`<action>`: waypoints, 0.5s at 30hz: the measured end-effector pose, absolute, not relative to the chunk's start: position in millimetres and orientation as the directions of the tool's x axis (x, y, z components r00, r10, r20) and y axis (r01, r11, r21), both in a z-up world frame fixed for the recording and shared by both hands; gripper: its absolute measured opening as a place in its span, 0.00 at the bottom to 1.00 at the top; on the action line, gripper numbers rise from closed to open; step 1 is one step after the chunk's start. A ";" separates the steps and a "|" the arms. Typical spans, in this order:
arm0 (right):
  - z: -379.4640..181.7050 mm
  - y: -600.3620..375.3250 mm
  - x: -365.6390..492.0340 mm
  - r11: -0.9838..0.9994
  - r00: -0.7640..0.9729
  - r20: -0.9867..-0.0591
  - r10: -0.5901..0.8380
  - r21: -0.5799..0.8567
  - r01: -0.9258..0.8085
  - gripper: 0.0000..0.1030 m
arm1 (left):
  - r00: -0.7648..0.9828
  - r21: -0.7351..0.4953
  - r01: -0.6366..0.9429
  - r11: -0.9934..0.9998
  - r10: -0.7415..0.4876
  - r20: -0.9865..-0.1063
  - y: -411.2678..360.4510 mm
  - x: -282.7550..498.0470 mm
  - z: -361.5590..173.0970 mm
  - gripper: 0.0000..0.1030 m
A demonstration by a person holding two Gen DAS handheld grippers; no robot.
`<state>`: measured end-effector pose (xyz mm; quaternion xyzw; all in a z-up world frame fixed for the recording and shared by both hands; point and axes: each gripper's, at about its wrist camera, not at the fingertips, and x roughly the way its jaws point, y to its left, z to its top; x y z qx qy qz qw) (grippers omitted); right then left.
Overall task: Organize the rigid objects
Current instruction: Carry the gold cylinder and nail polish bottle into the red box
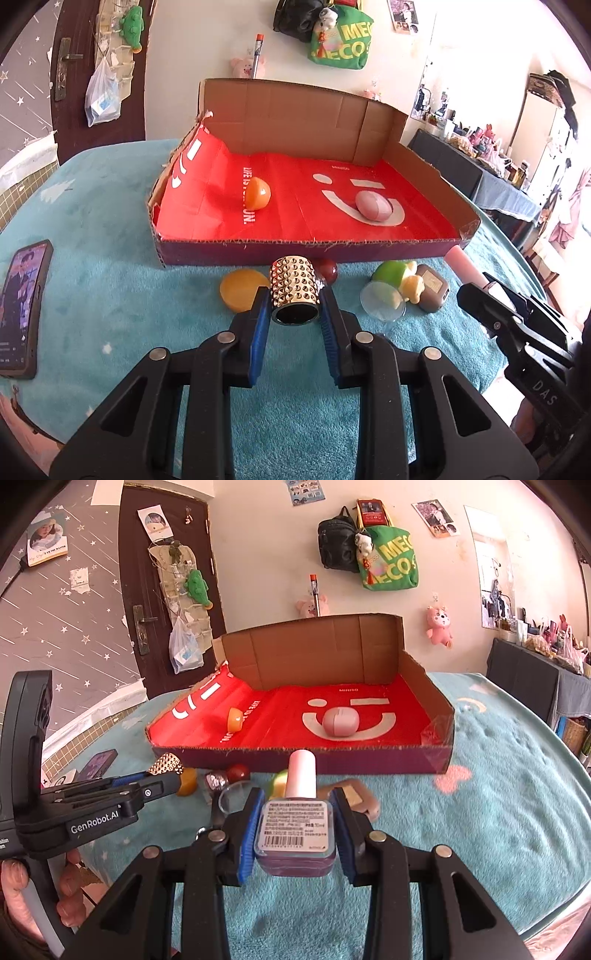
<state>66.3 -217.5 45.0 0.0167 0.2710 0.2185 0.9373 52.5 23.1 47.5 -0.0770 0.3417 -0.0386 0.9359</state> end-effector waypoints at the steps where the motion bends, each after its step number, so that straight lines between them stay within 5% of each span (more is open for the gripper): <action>1: 47.0 -217.8 68.4 0.903 0.757 -0.500 0.422 0.152 -0.402 0.37 | 0.766 -0.170 0.020 0.985 -0.124 -0.631 23.7 54.3 49.1 0.24; 15: 65.3 -216.6 124.8 0.862 0.675 -0.544 0.498 0.222 -0.457 0.37 | 0.765 -0.162 0.059 0.985 -0.149 -0.626 31.0 93.9 68.7 0.24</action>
